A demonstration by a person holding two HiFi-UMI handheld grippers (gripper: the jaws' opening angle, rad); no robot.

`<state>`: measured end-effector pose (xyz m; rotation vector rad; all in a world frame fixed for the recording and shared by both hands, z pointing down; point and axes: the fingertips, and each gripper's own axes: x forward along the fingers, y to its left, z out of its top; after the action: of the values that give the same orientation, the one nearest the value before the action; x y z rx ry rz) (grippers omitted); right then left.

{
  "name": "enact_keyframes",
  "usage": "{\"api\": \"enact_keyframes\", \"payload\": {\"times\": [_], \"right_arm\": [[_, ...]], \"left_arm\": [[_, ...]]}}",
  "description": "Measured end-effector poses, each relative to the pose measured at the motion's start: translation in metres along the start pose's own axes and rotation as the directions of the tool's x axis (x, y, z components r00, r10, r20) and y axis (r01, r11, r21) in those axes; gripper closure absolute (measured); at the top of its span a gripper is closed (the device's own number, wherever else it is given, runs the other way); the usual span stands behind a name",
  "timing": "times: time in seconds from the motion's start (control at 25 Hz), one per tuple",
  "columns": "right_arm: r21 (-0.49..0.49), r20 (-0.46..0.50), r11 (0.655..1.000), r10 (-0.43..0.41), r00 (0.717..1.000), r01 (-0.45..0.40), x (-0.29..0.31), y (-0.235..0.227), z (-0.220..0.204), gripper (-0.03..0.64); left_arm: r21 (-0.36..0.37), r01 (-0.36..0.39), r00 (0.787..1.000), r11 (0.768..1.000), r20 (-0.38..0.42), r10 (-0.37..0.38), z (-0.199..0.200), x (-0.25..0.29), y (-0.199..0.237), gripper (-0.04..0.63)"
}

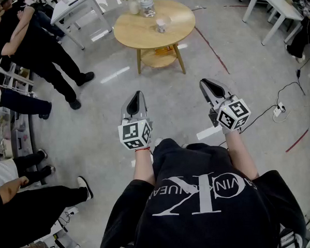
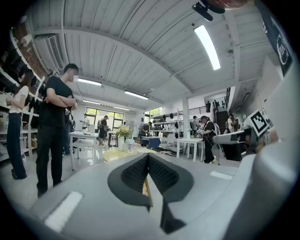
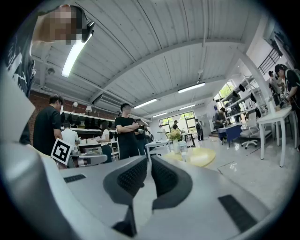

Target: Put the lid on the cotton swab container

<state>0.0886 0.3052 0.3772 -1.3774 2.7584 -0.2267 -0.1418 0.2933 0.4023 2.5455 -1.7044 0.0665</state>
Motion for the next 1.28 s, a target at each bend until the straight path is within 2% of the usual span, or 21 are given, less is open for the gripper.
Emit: {"api": "enact_keyframes", "payload": {"times": [0.52,0.92,1.0,1.08,1.28], "right_arm": [[0.014,0.004,1.000,-0.005,1.000,0.005,-0.005,-0.004,0.002,0.577],[-0.001,0.040,1.000,-0.016,0.999,0.016,-0.010,-0.015,0.011,0.575],[0.006,0.041,1.000,-0.024,0.999,0.024,-0.012,-0.021,0.011,0.569],[0.020,0.036,0.999,-0.029,0.999,0.028,-0.014,-0.026,0.007,0.527],[0.069,0.027,0.997,-0.033,0.999,0.031,-0.008,-0.040,-0.002,0.505]], "left_arm": [[-0.003,-0.001,1.000,1.000,0.007,0.001,0.007,0.000,-0.005,0.583],[-0.029,0.042,0.998,0.999,0.041,-0.041,0.016,0.014,-0.016,0.577],[-0.024,0.048,0.998,0.999,0.034,-0.047,0.015,0.017,-0.022,0.529],[-0.024,0.055,0.998,0.998,0.021,-0.055,0.012,0.020,-0.027,0.471],[-0.031,0.033,0.999,0.999,-0.013,-0.033,0.004,0.026,-0.022,0.469]]}}
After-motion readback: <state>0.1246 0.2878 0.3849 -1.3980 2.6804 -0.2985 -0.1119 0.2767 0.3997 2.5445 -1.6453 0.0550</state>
